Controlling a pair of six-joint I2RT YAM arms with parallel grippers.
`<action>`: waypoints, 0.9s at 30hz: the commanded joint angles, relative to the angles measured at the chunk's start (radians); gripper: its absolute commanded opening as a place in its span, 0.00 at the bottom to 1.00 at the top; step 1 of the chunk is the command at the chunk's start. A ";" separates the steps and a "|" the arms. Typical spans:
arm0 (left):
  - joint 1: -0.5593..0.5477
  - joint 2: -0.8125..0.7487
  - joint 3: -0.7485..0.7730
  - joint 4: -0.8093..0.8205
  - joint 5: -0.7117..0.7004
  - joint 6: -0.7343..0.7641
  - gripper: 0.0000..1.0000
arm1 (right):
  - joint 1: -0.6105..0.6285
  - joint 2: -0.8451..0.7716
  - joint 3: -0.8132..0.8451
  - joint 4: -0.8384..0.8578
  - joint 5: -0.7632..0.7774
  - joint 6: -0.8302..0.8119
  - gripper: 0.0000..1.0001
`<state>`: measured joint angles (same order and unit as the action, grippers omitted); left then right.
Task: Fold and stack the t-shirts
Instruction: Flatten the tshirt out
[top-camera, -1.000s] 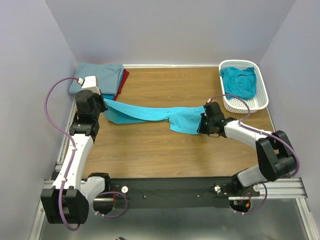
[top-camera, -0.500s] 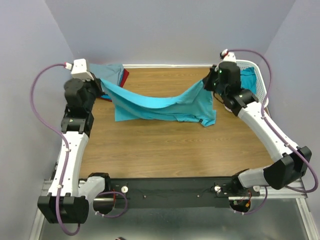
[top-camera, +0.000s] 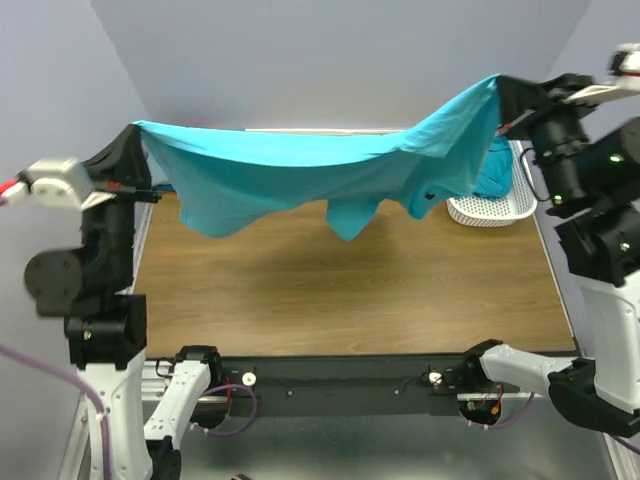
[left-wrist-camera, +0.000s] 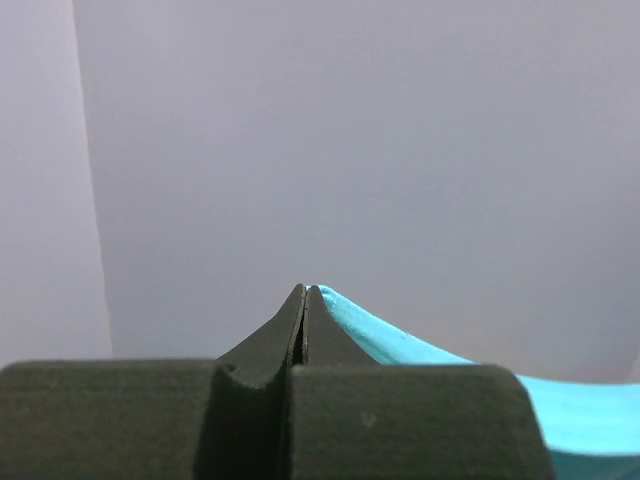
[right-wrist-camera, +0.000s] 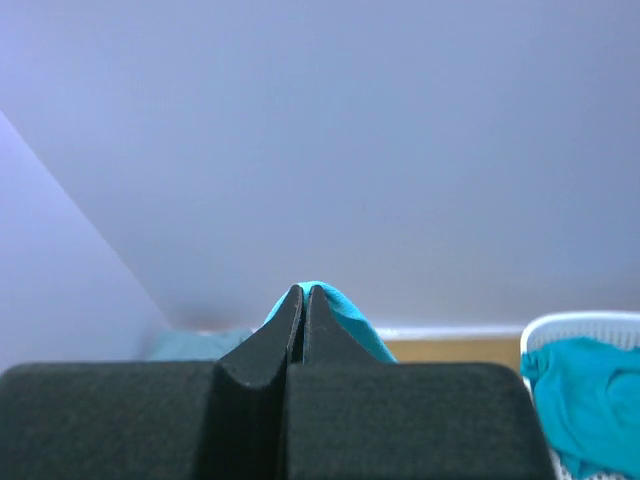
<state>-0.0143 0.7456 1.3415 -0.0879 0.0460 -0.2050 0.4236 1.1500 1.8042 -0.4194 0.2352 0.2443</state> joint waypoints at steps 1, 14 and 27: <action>0.005 -0.069 0.068 0.054 0.000 0.026 0.00 | -0.002 -0.016 0.118 -0.067 -0.031 -0.054 0.00; 0.005 0.075 -0.059 0.218 0.144 -0.111 0.00 | -0.002 0.128 0.152 0.007 0.104 -0.135 0.00; 0.004 0.357 -0.153 0.341 0.210 -0.175 0.00 | -0.002 0.269 0.056 0.186 0.162 -0.197 0.01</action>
<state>-0.0143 1.1316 1.1702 0.1551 0.2085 -0.3573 0.4236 1.4410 1.8301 -0.3599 0.3721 0.0715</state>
